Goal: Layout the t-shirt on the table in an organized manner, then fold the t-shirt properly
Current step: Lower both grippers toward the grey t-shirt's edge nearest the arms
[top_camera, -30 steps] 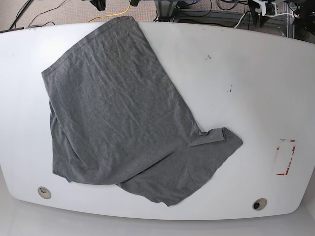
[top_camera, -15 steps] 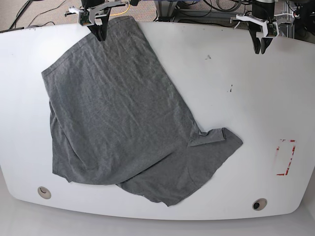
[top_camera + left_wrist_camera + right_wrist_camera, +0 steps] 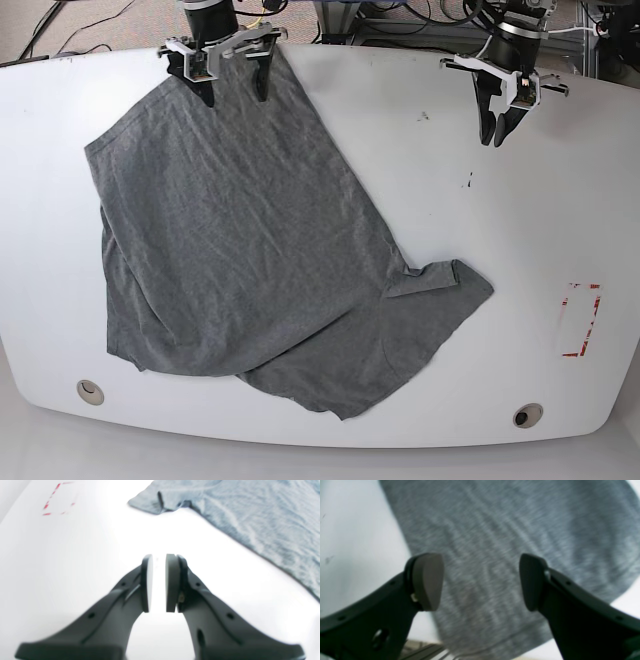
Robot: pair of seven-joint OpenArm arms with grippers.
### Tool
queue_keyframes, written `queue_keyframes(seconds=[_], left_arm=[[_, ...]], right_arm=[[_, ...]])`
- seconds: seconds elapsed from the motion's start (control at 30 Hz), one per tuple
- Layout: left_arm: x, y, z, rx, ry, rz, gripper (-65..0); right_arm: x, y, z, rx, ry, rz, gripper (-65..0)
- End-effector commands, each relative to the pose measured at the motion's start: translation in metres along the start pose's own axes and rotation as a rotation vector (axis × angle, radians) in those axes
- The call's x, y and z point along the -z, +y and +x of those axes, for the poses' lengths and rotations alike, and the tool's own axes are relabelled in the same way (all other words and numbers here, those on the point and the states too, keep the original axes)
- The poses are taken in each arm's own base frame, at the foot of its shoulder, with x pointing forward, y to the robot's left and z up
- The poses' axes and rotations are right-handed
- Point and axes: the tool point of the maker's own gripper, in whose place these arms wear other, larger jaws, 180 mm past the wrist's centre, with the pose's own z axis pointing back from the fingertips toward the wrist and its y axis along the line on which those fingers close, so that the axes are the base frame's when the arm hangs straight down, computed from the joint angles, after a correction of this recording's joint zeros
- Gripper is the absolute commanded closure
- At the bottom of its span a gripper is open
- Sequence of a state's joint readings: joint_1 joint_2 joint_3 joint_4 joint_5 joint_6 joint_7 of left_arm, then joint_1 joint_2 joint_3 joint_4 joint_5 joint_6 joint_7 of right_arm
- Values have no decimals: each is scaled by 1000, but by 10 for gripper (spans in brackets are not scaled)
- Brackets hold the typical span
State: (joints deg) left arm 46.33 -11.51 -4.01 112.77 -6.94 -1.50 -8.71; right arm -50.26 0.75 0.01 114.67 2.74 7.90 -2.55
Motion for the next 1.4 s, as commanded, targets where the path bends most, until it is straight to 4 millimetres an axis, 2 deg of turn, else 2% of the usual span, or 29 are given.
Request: queue_keyframes(seconds=[0.0,0.13,0.3,0.4,0.77,1.13,1.37], left_arm=[[2,2,16,9,-59,4,-82],[5,11,21,22,-76,25,-82],[7,22,26,37,-92,52,-82],[11,24,30,42,-105,58,-82],[12,25,32,41,-114,59,-82],[15,25,35,40,-125,63,-82],[16,26,35,43,-125,62,-82]], right_arm=[[-3,16,1,-13,8,62,-461],[1,38,-9,-57,68,160,-466],[2,46,-17,-100,119,211,-466],[6,43,-13,-117,110,211,-463],[7,33,-20,-178,133,229,-466],[9,24,-37,-221,228,229,-463],[13,22,-38,-225,231,226,-463]])
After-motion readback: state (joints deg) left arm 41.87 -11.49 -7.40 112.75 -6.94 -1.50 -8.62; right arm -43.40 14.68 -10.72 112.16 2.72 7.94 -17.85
